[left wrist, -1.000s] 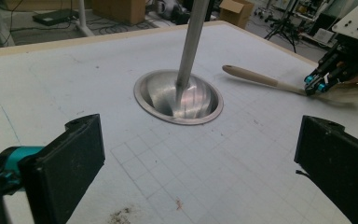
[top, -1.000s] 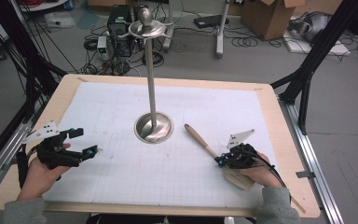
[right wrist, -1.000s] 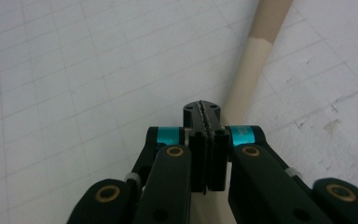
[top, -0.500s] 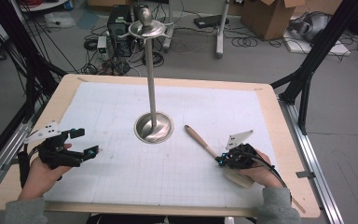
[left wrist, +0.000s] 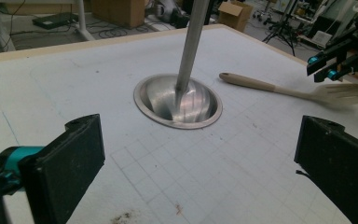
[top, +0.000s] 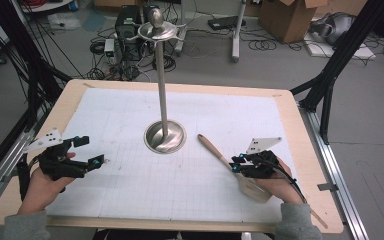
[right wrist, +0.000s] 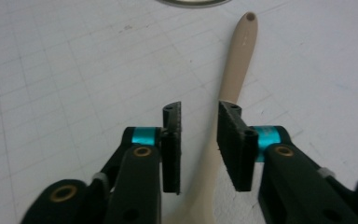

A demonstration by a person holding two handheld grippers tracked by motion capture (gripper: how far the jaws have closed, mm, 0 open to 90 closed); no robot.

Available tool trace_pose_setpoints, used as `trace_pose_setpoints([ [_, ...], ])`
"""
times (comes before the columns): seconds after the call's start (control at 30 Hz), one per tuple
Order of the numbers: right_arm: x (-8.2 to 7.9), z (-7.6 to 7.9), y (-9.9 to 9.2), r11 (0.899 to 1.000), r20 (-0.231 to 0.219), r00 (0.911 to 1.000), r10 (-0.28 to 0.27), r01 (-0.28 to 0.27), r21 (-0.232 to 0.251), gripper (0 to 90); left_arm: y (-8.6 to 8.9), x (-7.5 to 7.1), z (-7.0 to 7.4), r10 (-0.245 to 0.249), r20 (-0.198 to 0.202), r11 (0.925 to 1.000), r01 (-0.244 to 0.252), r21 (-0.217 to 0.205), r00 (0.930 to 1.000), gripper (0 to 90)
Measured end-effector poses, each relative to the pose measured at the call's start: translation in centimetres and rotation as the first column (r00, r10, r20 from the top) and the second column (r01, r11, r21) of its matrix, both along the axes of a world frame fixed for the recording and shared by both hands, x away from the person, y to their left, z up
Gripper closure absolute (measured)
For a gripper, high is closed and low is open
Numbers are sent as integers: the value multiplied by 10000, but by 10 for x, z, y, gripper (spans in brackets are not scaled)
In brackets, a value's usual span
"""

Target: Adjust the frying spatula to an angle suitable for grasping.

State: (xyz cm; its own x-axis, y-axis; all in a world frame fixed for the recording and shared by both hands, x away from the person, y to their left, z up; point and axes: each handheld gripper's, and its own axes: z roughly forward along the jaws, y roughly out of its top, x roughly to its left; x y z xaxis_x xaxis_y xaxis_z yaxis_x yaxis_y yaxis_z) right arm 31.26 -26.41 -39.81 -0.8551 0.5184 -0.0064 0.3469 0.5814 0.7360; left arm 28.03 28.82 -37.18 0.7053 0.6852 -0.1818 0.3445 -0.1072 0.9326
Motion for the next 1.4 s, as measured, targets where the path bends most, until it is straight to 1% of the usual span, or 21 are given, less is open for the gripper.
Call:
trace_pose_setpoints([
  [0.1,-4,5,5,9997,317,9992,-235,238,-92,634,1,0,2,-2,56,10000,2,-79,10000,20],
  [0.13,-7,7,7,9992,480,9981,-375,380,-98,608,2,0,2,-4,59,10000,4,-92,10000,20],
  [0.2,-9,11,8,9985,634,9966,-528,535,-91,564,2,0,3,-11,96,9999,12,-131,10000,20],
  [0.23,-10,13,9,9978,802,9947,-642,651,-82,539,2,1,3,-14,125,9999,15,-129,9999,20],
  [0.33,-14,18,7,9950,1000,9899,-1001,993,137,474,2,1,3,-24,117,9999,25,-118,9999,20],
  [0.43,-18,23,4,9886,1176,9820,-1480,1434,466,384,1,1,4,-45,102,9999,46,-128,9999,20],
  [0.5,-20,25,1,9821,1164,9767,-1803,1723,760,337,1,2,4,-37,115,9999,38,-124,9999,20],
  [0.57,-21,26,-2,9720,1111,9694,-2190,2068,1118,243,1,2,4,-49,123,9999,51,-152,9999,20],
  [0.6,-20,26,-4,9676,999,9678,-2310,2178,1277,200,1,2,4,-58,124,9999,60,-141,9999,20],
  [0.63,-19,26,-5,9640,903,9664,-2407,2272,1380,178,1,2,4,-72,123,9999,74,-151,9999,20],
  [0.67,-19,26,-5,9624,945,9646,-2462,2318,1414,147,1,3,4,-66,112,9999,68,-149,9999,20],
  [0.73,-19,25,-4,9589,1051,9602,-2588,2423,1475,134,0,4,4,-37,102,9998,39,-191,9999,20],
  [0.77,-19,25,-4,9583,903,9620,-2576,2424,1513,133,0,4,4,-39,104,9998,41,-193,9999,20],
  [0.83,-18,23,-3,9614,782,9666,-2442,2308,1495,133,0,5,3,-68,86,9998,69,-163,9999,20],
  [0.87,-17,22,-2,9634,806,9672,-2408,2282,1405,133,-1,6,3,-44,56,9998,44,-168,10000,20],
  [0.93,-15,20,-1,9644,717,9693,-2353,2236,1414,133,-1,6,1,-35,16,9999,35,-109,10000,20],
  [1.0,-14,18,0,9643,632,9691,-2386,2287,1333,133,0,6,1,-46,18,10000,46,-55,10000,20],
  [1.1,-13,15,0,9645,533,9683,-2442,2368,1169,133,0,4,1,-31,25,9999,32,-120,10000,20],
  [1.17,-12,14,1,9653,604,9672,-2468,2398,1032,133,0,3,2,-23,55,9999,23,-127,10000,20],
  [1.3,-9,13,3,9626,516,9649,-2574,2513,1016,134,3,1,1,38,43,10000,-37,-91,10000,20],
  [1.4,-6,11,5,9644,471,9659,-2547,2501,859,134,5,0,0,136,17,9999,-136,-95,9999,20],
])
